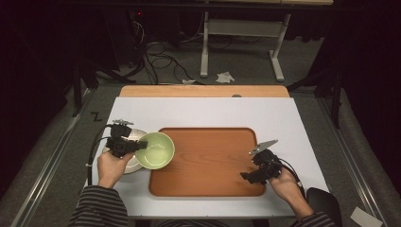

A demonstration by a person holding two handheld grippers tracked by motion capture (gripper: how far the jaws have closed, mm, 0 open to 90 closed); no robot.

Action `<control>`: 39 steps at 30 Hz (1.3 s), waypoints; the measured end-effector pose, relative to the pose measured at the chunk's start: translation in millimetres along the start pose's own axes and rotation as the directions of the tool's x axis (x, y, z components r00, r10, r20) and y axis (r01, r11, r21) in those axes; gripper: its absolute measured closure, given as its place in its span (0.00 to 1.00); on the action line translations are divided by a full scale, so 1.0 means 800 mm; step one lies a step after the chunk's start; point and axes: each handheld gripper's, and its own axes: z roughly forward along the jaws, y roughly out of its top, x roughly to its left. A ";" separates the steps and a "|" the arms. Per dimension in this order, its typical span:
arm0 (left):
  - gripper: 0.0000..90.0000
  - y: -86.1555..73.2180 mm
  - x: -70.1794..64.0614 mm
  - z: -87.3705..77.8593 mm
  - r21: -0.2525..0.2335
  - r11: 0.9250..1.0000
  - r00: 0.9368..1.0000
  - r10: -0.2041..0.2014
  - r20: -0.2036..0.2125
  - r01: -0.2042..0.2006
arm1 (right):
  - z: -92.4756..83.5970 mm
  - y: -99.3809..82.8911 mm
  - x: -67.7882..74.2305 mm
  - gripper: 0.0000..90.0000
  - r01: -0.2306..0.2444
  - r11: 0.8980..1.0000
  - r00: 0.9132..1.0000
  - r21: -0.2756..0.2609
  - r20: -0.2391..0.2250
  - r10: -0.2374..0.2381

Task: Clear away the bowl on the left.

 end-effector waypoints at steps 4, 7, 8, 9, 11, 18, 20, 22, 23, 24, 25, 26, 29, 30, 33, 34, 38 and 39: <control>0.92 0.001 -0.003 0.003 0.007 1.000 1.000 0.006 0.002 -0.006 | 0.000 0.000 -0.001 0.32 0.005 1.000 1.000 0.000 0.006 -0.005; 0.92 0.001 -0.004 0.005 0.011 1.000 1.000 0.012 0.002 -0.012 | -0.001 0.000 -0.001 0.33 0.006 1.000 1.000 -0.007 0.012 -0.005; 0.92 0.001 -0.005 0.005 0.011 1.000 1.000 0.014 0.003 -0.014 | -0.001 -0.001 -0.001 0.34 0.001 1.000 1.000 -0.008 0.011 -0.001; 0.92 0.001 -0.006 0.005 0.011 1.000 1.000 0.014 0.006 -0.014 | -0.002 0.000 -0.001 0.34 -0.001 1.000 1.000 -0.012 0.008 0.002; 0.92 0.002 -0.006 0.006 0.012 1.000 1.000 0.014 0.012 -0.014 | -0.003 -0.001 -0.002 0.37 0.002 1.000 1.000 -0.024 0.014 -0.002; 0.92 0.005 -0.012 0.011 0.015 1.000 0.999 0.020 0.024 -0.021 | -0.005 -0.001 -0.002 0.38 0.006 1.000 1.000 -0.030 0.021 -0.005; 0.92 0.007 -0.014 0.013 0.015 1.000 0.999 0.020 0.030 -0.021 | -0.006 -0.001 -0.002 0.38 0.003 0.999 1.000 -0.036 0.018 -0.002; 0.92 0.009 -0.016 0.016 0.018 0.999 0.999 0.026 0.033 -0.026 | -0.005 -0.001 -0.002 0.38 0.003 0.999 1.000 -0.033 0.019 -0.002; 0.92 0.010 -0.018 0.017 0.022 0.999 0.999 0.028 0.033 -0.029 | -0.003 -0.001 -0.003 0.38 0.008 0.999 1.000 -0.032 0.016 -0.008; 0.92 0.011 -0.020 0.019 0.027 0.999 0.999 0.032 0.037 -0.033 | -0.003 -0.001 -0.003 0.38 0.008 0.999 1.000 -0.032 0.016 -0.008; 0.92 0.011 -0.022 0.021 0.030 0.999 0.998 0.039 0.040 -0.040 | -0.003 -0.001 -0.003 0.37 0.007 1.000 1.000 -0.025 0.015 -0.007; 0.92 0.012 -0.025 0.023 0.033 0.998 0.998 0.046 0.044 -0.047 | -0.003 -0.001 -0.003 0.36 0.006 1.000 1.000 -0.020 0.017 -0.006; 0.92 0.014 -0.032 0.025 0.040 0.997 0.996 0.063 0.055 -0.065 | -0.002 -0.001 -0.003 0.36 0.006 1.000 1.000 -0.021 0.013 -0.005; 0.92 0.016 -0.034 0.025 0.038 0.997 0.996 0.064 0.058 -0.067 | -0.001 -0.001 -0.003 0.36 0.005 1.000 1.000 -0.020 0.013 -0.005; 0.92 0.020 -0.039 0.028 0.034 0.997 0.995 0.072 0.068 -0.074 | 0.000 -0.001 -0.004 0.36 0.006 1.000 1.000 -0.016 0.011 -0.006; 0.92 0.021 -0.040 0.030 0.035 0.997 0.995 0.072 0.071 -0.075 | 0.000 -0.001 -0.004 0.36 0.006 1.000 1.000 -0.016 0.011 -0.006; 0.92 0.027 -0.047 0.036 0.043 0.995 0.993 0.088 0.082 -0.091 | 0.000 -0.001 -0.003 0.36 0.008 1.000 1.000 -0.015 0.010 -0.008; 0.92 0.029 -0.049 0.037 0.041 0.995 0.992 0.092 0.085 -0.096 | 0.000 -0.001 -0.003 0.36 0.004 1.000 1.000 -0.018 0.005 -0.004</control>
